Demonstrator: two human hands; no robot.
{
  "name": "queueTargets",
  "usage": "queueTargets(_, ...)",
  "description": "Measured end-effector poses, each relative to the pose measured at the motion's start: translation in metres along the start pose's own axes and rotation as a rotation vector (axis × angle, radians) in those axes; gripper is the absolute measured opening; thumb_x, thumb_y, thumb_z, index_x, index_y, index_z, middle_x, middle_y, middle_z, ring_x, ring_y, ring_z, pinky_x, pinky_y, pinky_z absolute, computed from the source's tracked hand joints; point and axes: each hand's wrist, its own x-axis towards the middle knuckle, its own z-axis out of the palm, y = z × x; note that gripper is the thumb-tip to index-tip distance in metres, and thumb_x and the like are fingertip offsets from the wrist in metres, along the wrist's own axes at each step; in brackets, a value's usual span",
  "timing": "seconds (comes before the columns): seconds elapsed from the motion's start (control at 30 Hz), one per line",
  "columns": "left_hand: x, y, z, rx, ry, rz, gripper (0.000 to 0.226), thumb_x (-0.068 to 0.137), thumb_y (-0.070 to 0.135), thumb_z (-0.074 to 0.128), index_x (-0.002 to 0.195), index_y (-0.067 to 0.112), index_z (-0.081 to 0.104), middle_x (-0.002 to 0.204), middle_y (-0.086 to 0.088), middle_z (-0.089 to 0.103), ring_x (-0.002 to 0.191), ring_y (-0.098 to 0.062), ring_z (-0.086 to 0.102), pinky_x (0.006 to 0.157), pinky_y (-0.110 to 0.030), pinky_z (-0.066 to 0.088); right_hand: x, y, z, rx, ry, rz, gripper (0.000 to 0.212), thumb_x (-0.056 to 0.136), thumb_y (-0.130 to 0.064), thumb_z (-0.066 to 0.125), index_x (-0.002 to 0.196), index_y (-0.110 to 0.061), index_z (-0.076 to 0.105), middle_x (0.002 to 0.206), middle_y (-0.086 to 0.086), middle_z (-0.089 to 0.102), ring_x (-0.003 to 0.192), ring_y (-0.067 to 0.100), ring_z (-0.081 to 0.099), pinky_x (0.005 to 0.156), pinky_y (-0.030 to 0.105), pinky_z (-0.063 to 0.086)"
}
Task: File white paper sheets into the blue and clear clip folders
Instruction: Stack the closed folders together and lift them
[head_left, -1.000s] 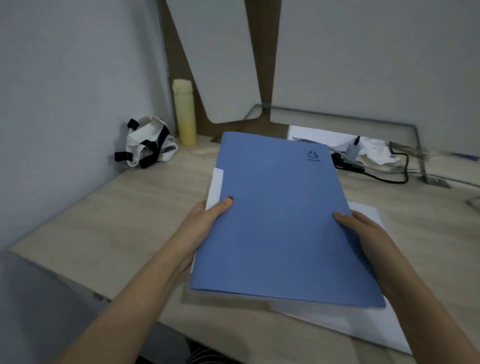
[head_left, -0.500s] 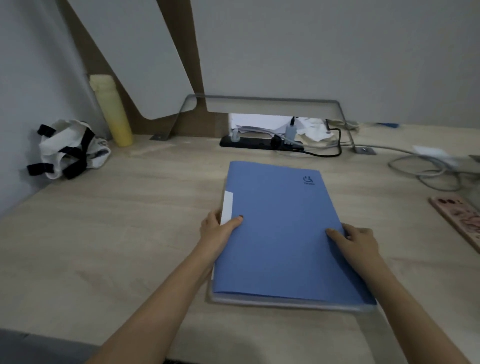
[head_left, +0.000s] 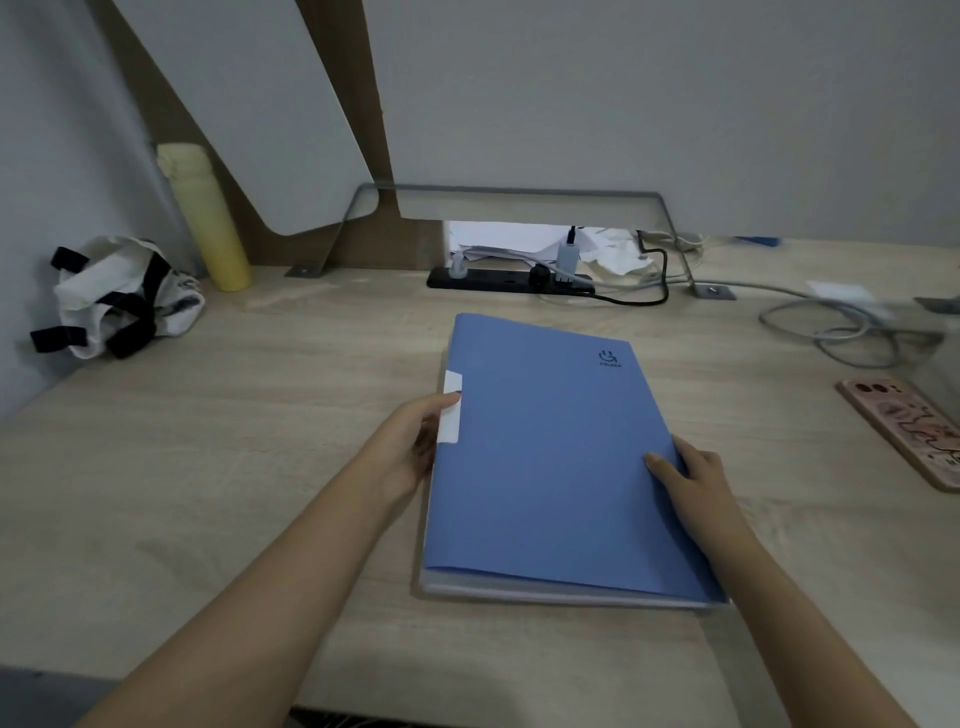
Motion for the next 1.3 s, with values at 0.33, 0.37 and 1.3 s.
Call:
queueTargets(0.33, -0.026, -0.017, 0.02, 0.162, 0.127, 0.143, 0.038, 0.08, 0.023, 0.07, 0.114, 0.008, 0.059, 0.104, -0.008, 0.072, 0.089, -0.025, 0.071, 0.081, -0.04, 0.058, -0.004, -0.005, -0.007, 0.145, -0.069, -0.042, 0.025, 0.088, -0.033, 0.055, 0.107, -0.017, 0.06, 0.116, 0.009, 0.062, 0.096, 0.024, 0.064, 0.078, 0.037, 0.053)
queueTargets(0.37, -0.031, -0.015, 0.023, 0.157, 0.144, 0.21, 0.04, 0.08, 0.021, 0.07, 0.116, 0.009, 0.056, 0.107, -0.007, 0.07, 0.091, -0.024, 0.07, 0.082, -0.04, 0.057, -0.002, -0.006, -0.008, 0.185, -0.077, -0.026, 0.024, 0.089, -0.031, 0.056, 0.104, -0.013, 0.061, 0.116, 0.011, 0.062, 0.094, 0.026, 0.065, 0.077, 0.038, 0.054)
queueTargets(1.3, -0.042, 0.007, -0.018, 0.144, 0.258, 0.456, 0.041, 0.071, 0.03, 0.077, 0.106, 0.018, 0.059, 0.103, -0.001, 0.07, 0.087, -0.018, 0.07, 0.076, -0.032, 0.058, -0.028, -0.057, 0.037, 0.432, 0.089, -0.208, 0.019, 0.088, -0.036, 0.053, 0.104, -0.028, 0.057, 0.098, -0.02, 0.064, 0.091, -0.002, 0.062, 0.072, 0.019, 0.046)
